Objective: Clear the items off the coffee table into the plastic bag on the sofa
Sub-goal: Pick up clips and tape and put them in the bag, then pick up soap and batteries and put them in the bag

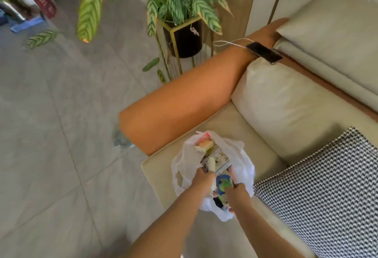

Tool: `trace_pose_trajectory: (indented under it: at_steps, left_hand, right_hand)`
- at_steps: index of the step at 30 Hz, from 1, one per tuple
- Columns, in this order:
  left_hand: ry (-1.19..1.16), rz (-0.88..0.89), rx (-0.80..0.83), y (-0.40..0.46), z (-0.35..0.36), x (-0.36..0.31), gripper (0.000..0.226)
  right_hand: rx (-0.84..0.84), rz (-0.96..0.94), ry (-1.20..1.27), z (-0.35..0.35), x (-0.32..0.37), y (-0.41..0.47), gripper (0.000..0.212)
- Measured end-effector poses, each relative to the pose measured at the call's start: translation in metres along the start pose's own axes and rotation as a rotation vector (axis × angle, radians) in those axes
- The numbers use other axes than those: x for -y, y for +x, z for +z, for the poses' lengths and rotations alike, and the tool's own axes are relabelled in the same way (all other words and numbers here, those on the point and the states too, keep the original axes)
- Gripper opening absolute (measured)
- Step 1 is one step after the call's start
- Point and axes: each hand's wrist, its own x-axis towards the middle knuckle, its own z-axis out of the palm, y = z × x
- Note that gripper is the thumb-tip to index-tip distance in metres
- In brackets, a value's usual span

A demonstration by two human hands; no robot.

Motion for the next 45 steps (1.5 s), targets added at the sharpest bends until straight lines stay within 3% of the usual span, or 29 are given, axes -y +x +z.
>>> trace_pose_trajectory:
  at_steps: [6,10,15,20,26,29,34,39,45]
  left_hand:
    - [0.112,0.064,-0.100,0.080,0.025,-0.013,0.054]
    - [0.321,0.032,-0.244,0.105,0.022,0.001,0.048]
    - [0.526,0.001,-0.360,0.108,0.003,0.017,0.043]
    - [0.606,0.062,-0.261,0.101,-0.001,0.024,0.056]
    - [0.738,0.204,-0.199,0.073,-0.003,0.032,0.045]
    - [0.670,0.240,-0.133,0.056,-0.012,0.041,0.044]
    - [0.636,0.290,-0.035,0.016,-0.038,0.065,0.055]
    - [0.696,0.362,-0.021,-0.019,-0.069,0.108,0.035]
    - [0.647,0.312,-0.081,-0.044,-0.094,0.168,0.037]
  right_hand:
    - [-0.021,-0.035,-0.033,0.030,0.006,0.065,0.026]
    - [-0.058,-0.113,-0.040,0.037,0.010,0.088,0.044]
    - [-0.083,-0.159,-0.063,0.037,0.013,0.091,0.033]
    - [-0.078,-0.260,-0.106,0.037,0.010,0.081,0.044]
    - [-0.069,-0.362,-0.160,0.040,0.002,0.058,0.044]
    - [-0.068,-0.348,-0.246,0.043,-0.002,0.043,0.034]
    - [-0.039,-0.385,-0.303,0.043,-0.018,0.004,0.035]
    - [0.003,-0.444,-0.446,0.054,-0.046,-0.040,0.031]
    - [0.036,-0.594,-0.644,0.080,-0.076,-0.077,0.028]
